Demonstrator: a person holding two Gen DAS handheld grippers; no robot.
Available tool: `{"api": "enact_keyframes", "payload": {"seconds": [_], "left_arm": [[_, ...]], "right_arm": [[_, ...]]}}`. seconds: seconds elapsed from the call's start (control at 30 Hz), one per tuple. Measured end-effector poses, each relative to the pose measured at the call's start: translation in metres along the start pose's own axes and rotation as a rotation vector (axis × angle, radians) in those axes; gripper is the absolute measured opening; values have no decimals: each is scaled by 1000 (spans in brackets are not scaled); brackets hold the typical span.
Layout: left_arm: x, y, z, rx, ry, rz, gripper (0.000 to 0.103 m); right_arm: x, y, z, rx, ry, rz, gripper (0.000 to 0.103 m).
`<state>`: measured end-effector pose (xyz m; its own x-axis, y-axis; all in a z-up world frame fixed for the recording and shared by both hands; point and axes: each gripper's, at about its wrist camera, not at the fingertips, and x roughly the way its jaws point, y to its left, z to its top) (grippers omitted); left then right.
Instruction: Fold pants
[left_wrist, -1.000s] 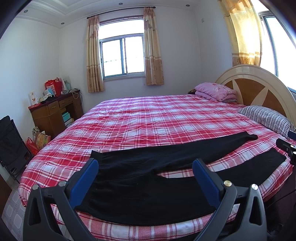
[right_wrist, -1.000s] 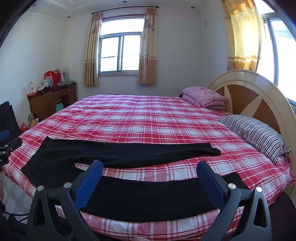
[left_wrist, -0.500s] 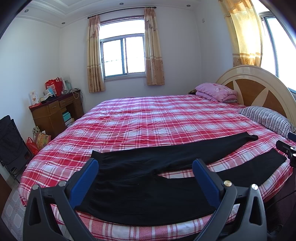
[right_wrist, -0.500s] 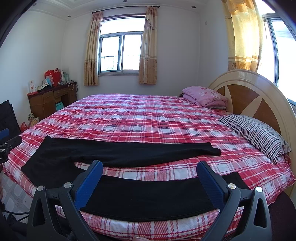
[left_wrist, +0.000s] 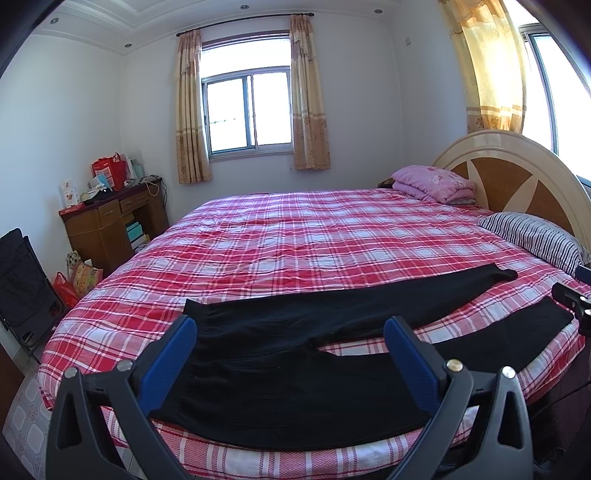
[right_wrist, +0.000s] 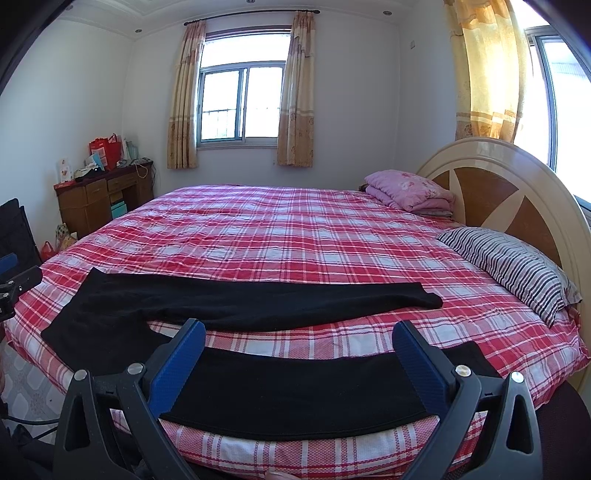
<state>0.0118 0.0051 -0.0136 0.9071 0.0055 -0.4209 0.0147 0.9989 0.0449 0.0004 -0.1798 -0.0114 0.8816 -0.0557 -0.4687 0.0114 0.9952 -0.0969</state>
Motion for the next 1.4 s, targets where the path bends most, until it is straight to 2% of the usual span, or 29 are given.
{"api": "enact_keyframes", "payload": {"seconds": [0.43, 0.6, 0.7, 0.83, 0.93, 1.07, 1.17, 1.27, 1.4], "left_arm": [[4, 1, -2, 0, 8, 5, 103], [18, 8, -6, 3, 16, 30, 103], [42, 35, -6, -25, 41, 77, 103], [81, 93, -10, -73, 53, 198, 103], [121, 137, -13, -110, 113, 246, 103], [175, 175, -21, -155, 214, 247, 103], [208, 181, -24, -166, 274, 202, 88], [240, 178, -26, -170, 332, 157, 77], [272, 168, -25, -142, 375, 110, 71]], "right_arm": [[4, 2, 0, -2, 10, -1, 102], [15, 3, -6, -5, 24, 11, 102], [29, 6, -13, -27, 37, 24, 102], [54, 10, -24, -73, 81, 7, 102], [77, 8, -32, -81, 122, 11, 102], [109, 1, -37, -68, 198, 25, 102], [125, -5, -35, -53, 231, 26, 102], [133, -8, -32, -53, 236, 26, 102], [149, -12, -27, -71, 246, 13, 101]]}}
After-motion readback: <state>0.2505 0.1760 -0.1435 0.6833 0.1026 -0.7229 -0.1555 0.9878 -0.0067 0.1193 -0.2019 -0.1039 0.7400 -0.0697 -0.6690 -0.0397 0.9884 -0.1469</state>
